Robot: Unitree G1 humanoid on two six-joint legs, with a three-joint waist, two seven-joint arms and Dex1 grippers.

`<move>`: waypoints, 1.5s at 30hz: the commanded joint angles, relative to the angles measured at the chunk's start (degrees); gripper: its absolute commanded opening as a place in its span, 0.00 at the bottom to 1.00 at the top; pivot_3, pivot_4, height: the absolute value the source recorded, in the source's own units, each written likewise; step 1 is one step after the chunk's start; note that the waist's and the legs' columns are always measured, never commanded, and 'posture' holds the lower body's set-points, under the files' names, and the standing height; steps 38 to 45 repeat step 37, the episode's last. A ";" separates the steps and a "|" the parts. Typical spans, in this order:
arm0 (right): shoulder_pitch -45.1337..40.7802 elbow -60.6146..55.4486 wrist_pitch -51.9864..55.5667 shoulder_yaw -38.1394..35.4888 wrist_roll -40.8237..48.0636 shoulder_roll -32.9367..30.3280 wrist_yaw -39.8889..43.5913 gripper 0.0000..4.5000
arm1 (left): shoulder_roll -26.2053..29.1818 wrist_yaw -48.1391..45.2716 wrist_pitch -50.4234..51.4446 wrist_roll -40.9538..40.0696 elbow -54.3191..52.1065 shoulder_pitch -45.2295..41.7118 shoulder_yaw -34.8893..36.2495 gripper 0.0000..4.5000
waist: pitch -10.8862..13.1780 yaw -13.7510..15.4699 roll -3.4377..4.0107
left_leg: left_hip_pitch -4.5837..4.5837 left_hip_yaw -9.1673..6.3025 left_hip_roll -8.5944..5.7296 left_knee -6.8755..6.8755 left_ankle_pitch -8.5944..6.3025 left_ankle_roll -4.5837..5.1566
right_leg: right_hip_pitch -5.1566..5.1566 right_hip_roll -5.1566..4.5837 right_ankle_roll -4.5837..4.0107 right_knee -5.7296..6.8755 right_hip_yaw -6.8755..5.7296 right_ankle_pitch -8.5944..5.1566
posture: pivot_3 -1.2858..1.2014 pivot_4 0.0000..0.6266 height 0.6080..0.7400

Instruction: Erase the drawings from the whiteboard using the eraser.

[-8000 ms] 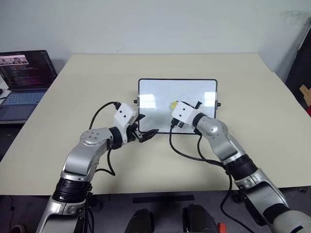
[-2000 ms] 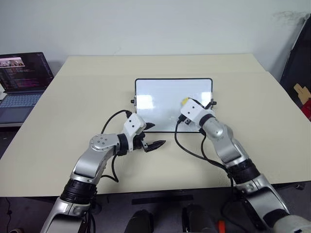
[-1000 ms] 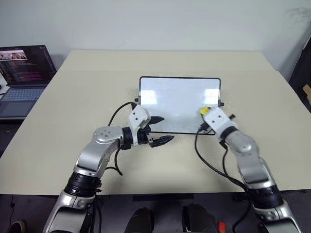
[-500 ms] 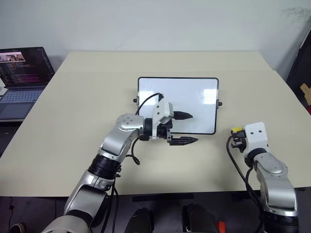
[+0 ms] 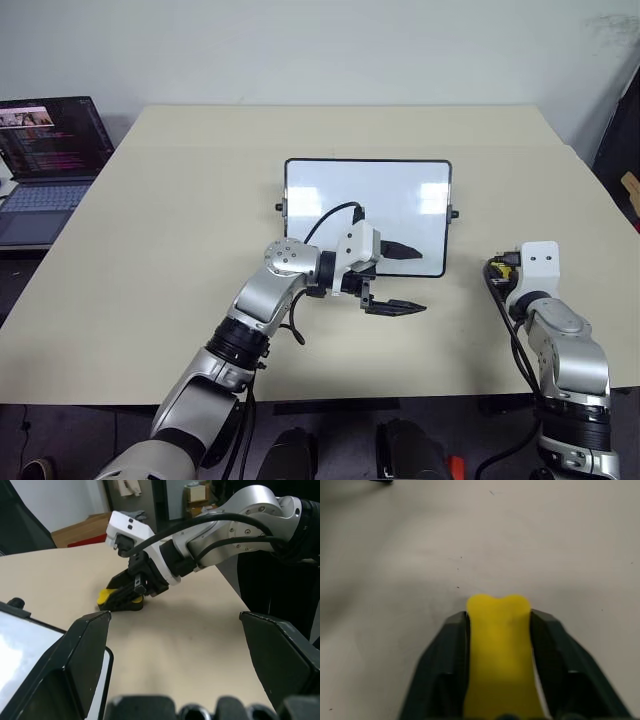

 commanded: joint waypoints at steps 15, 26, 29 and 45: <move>8.56 -23.48 -13.21 7.58 10.69 6.31 1.05 0.99 | 1.67 30.29 8.62 1.02 -18.71 16.31 18.26 1.00 | -0.08 -0.10 0.18 | 0.01 -0.07 0.13 -0.01 -0.02 0.02 | -0.02 -0.13 0.00 0.01 0.11 0.00 | 0.52 0.24 1.00; 24.86 -15.86 -33.45 11.82 14.81 10.46 6.59 0.99 | -1.99 53.11 9.03 9.25 -30.30 36.97 25.49 1.00 | -0.12 0.96 0.14 | 0.23 -0.11 0.02 0.04 -0.04 0.03 | 0.27 -0.20 0.06 -0.08 0.05 0.04 | 0.52 0.24 1.00; 26.82 -15.52 -35.02 11.69 14.44 10.00 6.30 0.99 | -2.78 54.12 8.81 7.97 -31.81 40.21 27.13 1.00 | -0.14 1.27 0.12 | 0.34 -0.08 0.00 0.04 -0.04 0.04 | 0.37 -0.16 0.07 -0.07 0.06 0.04 | 0.52 0.24 1.00; 27.58 -18.62 -32.76 13.45 13.93 7.57 5.06 0.99 | -1.17 52.61 12.05 7.24 -34.77 40.78 25.09 1.00 | -0.15 1.35 0.13 | 0.45 0.12 0.09 0.02 -0.04 0.04 | 0.36 -0.14 0.05 0.01 0.07 0.04 | 0.52 0.24 1.00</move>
